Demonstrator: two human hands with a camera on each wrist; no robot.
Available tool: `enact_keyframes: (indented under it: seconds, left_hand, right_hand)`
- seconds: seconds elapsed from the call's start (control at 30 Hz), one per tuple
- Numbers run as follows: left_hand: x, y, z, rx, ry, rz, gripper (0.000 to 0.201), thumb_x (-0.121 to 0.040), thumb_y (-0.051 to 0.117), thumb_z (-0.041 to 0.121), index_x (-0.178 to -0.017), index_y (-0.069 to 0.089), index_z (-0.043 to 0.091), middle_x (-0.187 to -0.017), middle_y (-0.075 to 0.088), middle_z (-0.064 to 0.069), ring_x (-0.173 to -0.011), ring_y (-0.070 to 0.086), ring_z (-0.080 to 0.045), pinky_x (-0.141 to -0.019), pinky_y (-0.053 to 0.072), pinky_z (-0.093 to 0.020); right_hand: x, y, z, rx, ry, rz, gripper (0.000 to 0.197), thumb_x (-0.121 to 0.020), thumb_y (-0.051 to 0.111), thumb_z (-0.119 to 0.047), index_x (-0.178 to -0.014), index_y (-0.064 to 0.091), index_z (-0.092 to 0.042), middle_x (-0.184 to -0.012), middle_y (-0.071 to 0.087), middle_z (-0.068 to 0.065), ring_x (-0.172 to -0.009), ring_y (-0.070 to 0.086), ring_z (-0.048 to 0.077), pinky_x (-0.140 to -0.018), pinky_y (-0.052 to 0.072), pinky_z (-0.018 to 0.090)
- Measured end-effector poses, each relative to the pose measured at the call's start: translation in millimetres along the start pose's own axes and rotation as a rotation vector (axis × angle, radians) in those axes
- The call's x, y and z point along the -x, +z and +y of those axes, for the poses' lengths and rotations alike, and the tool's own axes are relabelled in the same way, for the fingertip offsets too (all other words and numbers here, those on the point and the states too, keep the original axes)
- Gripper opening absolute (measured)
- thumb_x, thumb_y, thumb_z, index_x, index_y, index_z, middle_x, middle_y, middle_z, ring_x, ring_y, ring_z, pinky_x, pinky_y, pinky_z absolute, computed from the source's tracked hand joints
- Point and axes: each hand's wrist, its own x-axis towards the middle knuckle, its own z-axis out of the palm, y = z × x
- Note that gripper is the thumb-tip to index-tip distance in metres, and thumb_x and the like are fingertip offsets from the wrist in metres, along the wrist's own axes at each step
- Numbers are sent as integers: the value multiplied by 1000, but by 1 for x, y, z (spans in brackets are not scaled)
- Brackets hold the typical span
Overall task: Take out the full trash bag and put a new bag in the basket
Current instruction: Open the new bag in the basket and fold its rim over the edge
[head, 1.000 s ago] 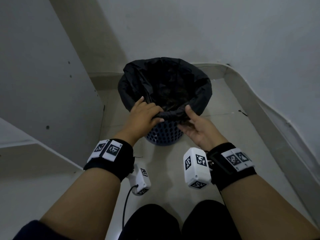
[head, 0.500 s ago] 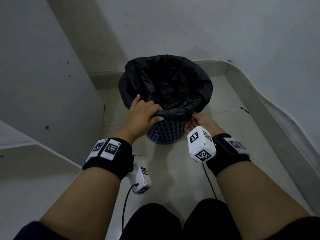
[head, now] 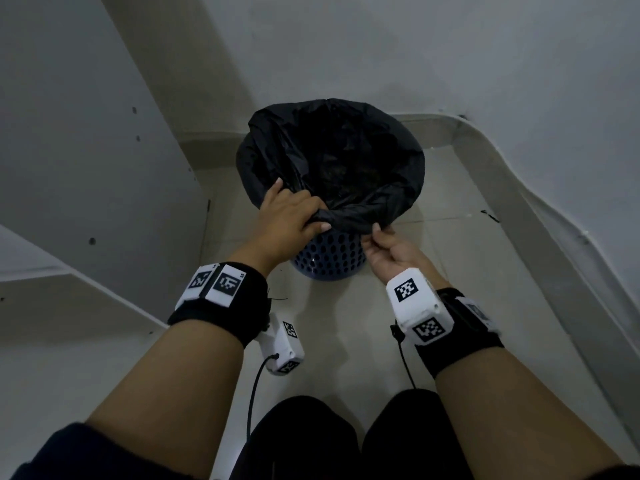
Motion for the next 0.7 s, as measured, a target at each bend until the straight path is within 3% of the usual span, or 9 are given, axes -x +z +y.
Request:
enact_keyframes:
  seconds: [0.1, 0.17, 0.23, 0.33, 0.4, 0.5, 0.6, 0.63, 0.7]
  left_hand:
    - [2, -1, 1, 6, 5, 4, 43, -85, 51, 62, -101, 61, 24, -87, 43, 11, -93, 51, -22, -117, 6, -44]
    - [2, -1, 0, -9, -2, 10, 44, -79, 61, 60, -102, 62, 22, -87, 47, 8, -93, 50, -23, -117, 5, -44]
    - [2, 0, -1, -32, 6, 39, 32, -80, 71, 43, -100, 62, 20, -87, 53, 2, -91, 52, -26, -117, 8, -48]
    - [3, 3, -2, -24, 39, 116, 14, -82, 70, 19, -93, 62, 17, -79, 47, 2, -81, 52, -28, -116, 13, -54]
    - [4, 5, -3, -13, 49, 131, 11, -84, 63, 9, -92, 60, 16, -78, 41, 4, -78, 48, -26, -116, 11, -56]
    - [6, 6, -6, -9, 23, 143, 19, -82, 62, 5, -95, 60, 18, -94, 51, -2, -92, 49, -31, -114, 7, -65]
    - [14, 8, -11, 122, -203, 156, 38, -77, 63, 8, -109, 57, 29, -136, 38, -9, -134, 29, -38, -113, 10, -65]
    - [17, 9, -11, 243, -311, 215, 48, -75, 63, 9, -116, 52, 32, -142, 29, -9, -138, 25, -36, -115, 18, -60]
    - [22, 8, -7, 554, -544, 420, 58, -76, 60, 8, -127, 42, 28, -139, 26, -8, -127, 38, -29, -109, 39, -45]
  right_hand:
    - [-3, 6, 2, -10, 26, 80, 22, -96, 45, 4, -80, 58, -6, -65, 69, 7, -75, 56, 16, -61, 52, 20]
    - [-1, 12, -3, 8, 35, 121, 24, -96, 46, 6, -76, 57, -4, -54, 66, 10, -72, 56, 19, -56, 55, 25]
    - [4, 13, -11, 34, 32, 134, 22, -97, 43, 3, -80, 57, 0, -70, 65, 16, -74, 58, 25, -56, 58, 34]
    - [7, 9, -31, 97, 4, 102, 30, -97, 47, -25, -102, 57, 3, -95, 63, 18, -88, 61, 31, -81, 53, 44]
    - [5, 8, -40, 283, 2, 67, 43, -91, 58, -44, -105, 60, -4, -92, 63, 11, -83, 61, 24, -74, 53, 34]
    - [5, 12, -41, 364, -32, 36, 17, -93, 60, -23, -92, 60, -6, -87, 62, 9, -73, 59, 18, -57, 57, 26]
    - [7, 14, -31, 306, -80, -18, 6, -94, 57, -10, -96, 60, -5, -93, 64, 13, -81, 63, 21, -66, 61, 30]
    - [7, 13, -27, 293, -85, -35, 7, -94, 57, -9, -99, 60, -4, -94, 64, 13, -83, 63, 21, -68, 61, 31]
    - [7, 12, -19, 274, -95, -52, 9, -94, 57, -9, -101, 60, -3, -93, 65, 13, -82, 64, 22, -69, 62, 32]
